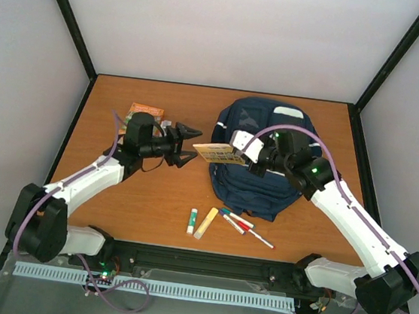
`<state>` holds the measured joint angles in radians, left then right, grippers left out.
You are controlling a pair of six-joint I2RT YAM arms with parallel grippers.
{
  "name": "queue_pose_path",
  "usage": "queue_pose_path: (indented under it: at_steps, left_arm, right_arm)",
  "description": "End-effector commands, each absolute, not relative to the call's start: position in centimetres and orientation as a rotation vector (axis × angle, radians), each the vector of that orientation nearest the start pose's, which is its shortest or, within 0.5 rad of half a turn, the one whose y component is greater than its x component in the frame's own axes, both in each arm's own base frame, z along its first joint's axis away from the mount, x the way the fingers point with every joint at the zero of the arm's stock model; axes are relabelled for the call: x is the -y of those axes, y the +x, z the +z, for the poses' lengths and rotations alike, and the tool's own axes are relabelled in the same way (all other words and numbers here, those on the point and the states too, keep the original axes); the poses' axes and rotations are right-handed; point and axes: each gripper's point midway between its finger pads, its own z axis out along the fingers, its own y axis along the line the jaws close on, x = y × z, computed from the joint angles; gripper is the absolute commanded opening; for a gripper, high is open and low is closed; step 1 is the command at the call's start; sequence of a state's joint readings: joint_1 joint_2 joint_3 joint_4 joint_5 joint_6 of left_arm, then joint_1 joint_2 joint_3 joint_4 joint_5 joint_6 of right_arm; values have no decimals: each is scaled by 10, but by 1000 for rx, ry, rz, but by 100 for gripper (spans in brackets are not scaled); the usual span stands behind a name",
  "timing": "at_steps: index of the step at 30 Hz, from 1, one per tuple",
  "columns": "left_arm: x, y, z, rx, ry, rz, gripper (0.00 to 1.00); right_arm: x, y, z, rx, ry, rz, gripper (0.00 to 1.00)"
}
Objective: Pack the student bag
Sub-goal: Place the book in the student bag.
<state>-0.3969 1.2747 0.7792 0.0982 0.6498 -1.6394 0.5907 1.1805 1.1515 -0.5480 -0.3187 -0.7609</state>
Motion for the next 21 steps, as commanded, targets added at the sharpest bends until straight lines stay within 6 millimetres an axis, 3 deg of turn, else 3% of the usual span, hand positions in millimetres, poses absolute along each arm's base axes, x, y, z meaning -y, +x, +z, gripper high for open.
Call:
queue_pose_path:
  at_steps: [1,12,21]
  left_arm:
    - [269,311,265,-2238,-838,-1977,78]
    - [279,319,282,-2224,-797,-2043,55]
    - [279,320,272,-2236,-816,-2031,27]
  right_arm:
    - [-254,276,284,-1488,-1474,181,3]
    - [-270,251,263,-1424,-1639,172,3]
    - [-265,242,245,-1415,-1715,128,3]
